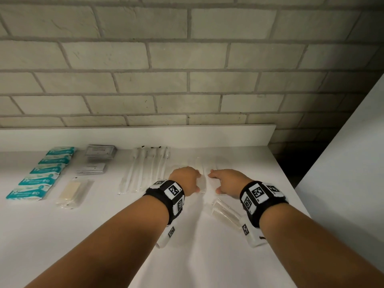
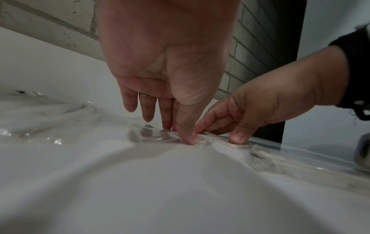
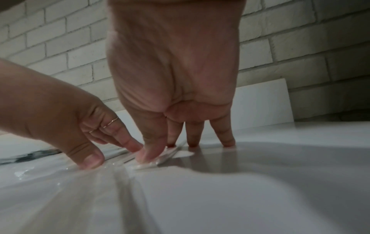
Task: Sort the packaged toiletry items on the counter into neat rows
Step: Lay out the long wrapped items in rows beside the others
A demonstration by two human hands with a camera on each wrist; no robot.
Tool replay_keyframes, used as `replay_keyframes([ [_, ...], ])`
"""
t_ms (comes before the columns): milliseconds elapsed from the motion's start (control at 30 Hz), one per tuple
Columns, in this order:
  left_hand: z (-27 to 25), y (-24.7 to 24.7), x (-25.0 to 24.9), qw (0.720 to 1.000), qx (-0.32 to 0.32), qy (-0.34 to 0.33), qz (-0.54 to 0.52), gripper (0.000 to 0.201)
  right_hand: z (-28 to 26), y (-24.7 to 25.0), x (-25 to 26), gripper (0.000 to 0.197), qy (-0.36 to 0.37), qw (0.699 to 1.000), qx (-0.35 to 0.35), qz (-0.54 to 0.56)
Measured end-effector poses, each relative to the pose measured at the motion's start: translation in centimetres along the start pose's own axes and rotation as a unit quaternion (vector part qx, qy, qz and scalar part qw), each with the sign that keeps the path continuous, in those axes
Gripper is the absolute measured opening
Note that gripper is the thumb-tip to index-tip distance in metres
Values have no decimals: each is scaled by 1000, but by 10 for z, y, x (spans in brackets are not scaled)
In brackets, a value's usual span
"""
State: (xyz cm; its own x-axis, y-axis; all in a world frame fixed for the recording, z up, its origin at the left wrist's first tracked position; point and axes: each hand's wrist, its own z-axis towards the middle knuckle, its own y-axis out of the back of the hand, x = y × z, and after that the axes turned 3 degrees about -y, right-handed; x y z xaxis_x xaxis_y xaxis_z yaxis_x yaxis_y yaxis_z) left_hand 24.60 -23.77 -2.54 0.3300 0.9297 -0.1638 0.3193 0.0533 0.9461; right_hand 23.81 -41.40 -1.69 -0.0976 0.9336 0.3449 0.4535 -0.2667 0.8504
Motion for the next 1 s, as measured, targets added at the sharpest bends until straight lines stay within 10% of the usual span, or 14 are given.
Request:
replay_keyframes([
  [133, 0, -1, 0, 1000, 1, 2, -9, 63, -19, 12, -6, 58, -8, 979, -56, 197],
  [200, 2, -3, 0, 1000, -1, 2, -12, 63, -37, 18, -3, 39, -27, 990, -80, 117],
  [400, 2, -5, 1, 999, -9, 4, -35, 62, -56, -4, 16, 45, -89, 973, 143, -160],
  [567, -1, -9, 2, 999, -16, 9, -45, 59, -52, 4, 6, 40, -112, 984, 106, -90],
  [767, 0, -9, -1, 999, -15, -13, 39, 58, -47, 27, -32, 61, -120, 976, -120, 137],
  [1000, 1, -9, -37, 995, -37, -76, 56, 55, -40, 10, -46, 62, -69, 997, -31, 23],
])
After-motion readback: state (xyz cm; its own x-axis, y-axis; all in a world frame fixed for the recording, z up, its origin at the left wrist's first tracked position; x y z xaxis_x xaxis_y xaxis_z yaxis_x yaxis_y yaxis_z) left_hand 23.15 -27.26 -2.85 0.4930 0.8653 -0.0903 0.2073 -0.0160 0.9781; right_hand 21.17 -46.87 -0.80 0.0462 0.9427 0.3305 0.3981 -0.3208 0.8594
